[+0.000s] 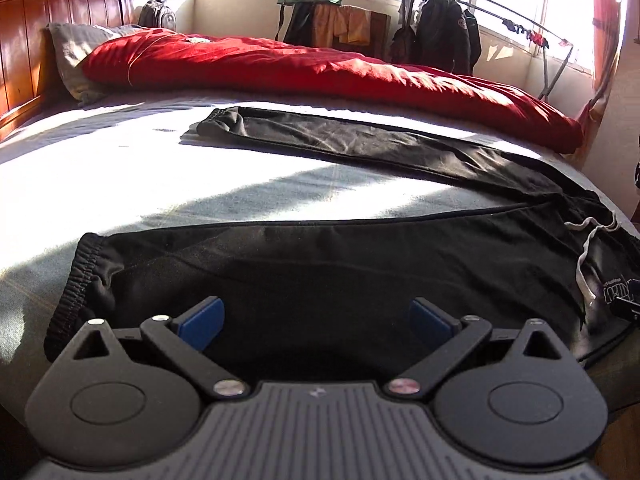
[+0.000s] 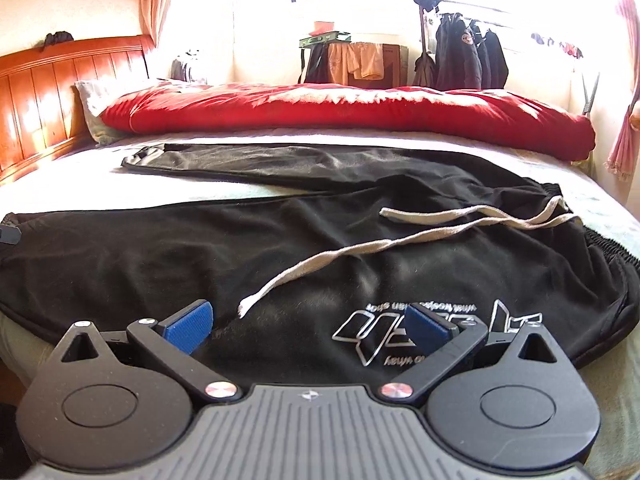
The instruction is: Fold clothes
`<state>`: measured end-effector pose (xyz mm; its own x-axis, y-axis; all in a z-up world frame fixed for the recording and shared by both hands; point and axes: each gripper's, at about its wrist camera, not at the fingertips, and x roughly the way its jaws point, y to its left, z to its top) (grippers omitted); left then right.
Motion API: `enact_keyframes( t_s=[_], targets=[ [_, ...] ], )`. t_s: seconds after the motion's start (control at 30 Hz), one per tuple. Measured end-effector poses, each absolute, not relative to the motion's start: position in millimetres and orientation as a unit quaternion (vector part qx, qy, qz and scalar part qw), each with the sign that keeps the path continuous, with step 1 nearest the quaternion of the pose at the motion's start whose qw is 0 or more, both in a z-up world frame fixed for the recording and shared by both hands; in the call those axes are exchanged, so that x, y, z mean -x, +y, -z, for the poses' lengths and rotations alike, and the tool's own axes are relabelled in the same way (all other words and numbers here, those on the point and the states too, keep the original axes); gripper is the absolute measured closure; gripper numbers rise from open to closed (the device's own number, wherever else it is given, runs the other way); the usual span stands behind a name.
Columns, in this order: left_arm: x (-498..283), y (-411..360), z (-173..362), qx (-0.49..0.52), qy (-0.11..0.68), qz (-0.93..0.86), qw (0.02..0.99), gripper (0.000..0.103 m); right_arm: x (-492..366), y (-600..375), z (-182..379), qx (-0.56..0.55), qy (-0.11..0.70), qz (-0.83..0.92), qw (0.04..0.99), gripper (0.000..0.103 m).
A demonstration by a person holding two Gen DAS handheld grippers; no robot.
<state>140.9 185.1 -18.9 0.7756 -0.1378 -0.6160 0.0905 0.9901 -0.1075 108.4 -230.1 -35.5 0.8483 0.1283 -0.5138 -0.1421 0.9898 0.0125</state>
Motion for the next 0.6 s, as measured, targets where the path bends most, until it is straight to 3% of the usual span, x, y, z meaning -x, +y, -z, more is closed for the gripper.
enact_keyframes(
  t_s=[0.27, 0.4, 0.6],
  targets=[
    [-173.4, 156.3, 60.8, 0.000, 0.387, 0.082, 0.918, 0.004, -140.6, -267.1, 53.4, -0.019, 0.340, -0.060, 0.938, 0.000],
    [-175.3, 154.2, 42.9, 0.013, 0.410, 0.049, 0.911, 0.004, -138.9, -281.9, 36.4, 0.005, 0.363, -0.064, 0.930, 0.000],
    [-214.8, 131.0, 6.7, 0.038, 0.397, 0.070, 0.914, 0.004, -168.2, -339.6, -2.4, -0.048, 0.341, 0.010, 0.939, 0.000]
  ],
)
